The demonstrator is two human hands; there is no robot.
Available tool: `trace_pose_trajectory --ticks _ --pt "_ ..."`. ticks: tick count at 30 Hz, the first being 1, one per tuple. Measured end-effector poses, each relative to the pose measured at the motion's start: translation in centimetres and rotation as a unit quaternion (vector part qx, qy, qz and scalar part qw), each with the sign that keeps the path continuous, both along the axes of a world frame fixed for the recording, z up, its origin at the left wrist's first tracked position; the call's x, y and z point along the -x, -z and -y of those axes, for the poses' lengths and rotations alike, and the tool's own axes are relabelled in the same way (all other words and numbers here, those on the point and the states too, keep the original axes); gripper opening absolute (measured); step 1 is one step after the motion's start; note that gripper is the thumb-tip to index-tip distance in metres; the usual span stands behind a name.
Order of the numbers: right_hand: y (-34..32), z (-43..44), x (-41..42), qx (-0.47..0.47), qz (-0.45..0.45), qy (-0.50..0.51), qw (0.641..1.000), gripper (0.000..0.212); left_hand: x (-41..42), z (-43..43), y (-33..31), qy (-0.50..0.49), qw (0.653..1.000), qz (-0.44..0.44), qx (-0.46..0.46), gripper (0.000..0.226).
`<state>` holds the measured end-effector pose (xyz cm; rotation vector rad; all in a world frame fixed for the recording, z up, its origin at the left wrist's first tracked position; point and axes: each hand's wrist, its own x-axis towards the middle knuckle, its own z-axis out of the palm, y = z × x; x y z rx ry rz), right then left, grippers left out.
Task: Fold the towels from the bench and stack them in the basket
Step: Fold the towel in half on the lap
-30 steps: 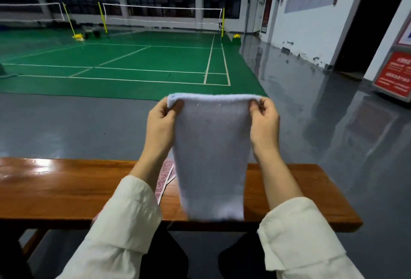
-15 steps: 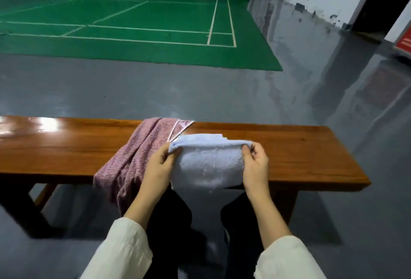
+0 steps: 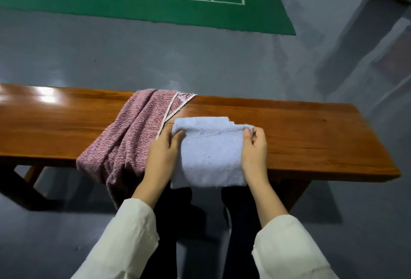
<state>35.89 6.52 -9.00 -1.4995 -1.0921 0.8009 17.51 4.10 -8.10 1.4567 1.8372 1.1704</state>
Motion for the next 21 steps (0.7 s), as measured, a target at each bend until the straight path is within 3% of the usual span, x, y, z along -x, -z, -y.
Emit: trace_pose_trajectory --ticks 3,4,10,15,18,21 --pt "-1.4 -0.6 -0.1 -0.025 0.044 -0.013 0.999 0.015 0.1 -0.8 -1.5 -0.006 1.000 -0.027 0.000 0.019" --pt "2.4 -6.4 0.7 0.013 0.070 -0.016 0.997 0.016 0.7 -6.3 2.5 -0.026 0.999 -0.032 0.033 0.023" --pt "3.7 -7.2 0.9 0.098 0.275 -0.029 0.956 0.023 0.3 -7.1 3.6 -0.049 0.986 -0.146 0.072 0.023" --pt "3.9 -7.4 1.2 0.077 0.301 -0.020 0.950 0.027 0.2 -7.8 4.1 -0.056 0.980 -0.176 0.078 0.027" --pt "2.9 -6.3 0.8 0.125 0.323 -0.043 0.937 0.049 0.5 -7.7 4.2 -0.038 0.987 -0.137 0.073 0.026" --pt "1.7 -4.8 0.5 0.223 0.381 -0.071 0.895 0.070 1.2 -7.1 4.3 -0.035 0.988 -0.116 0.096 0.032"
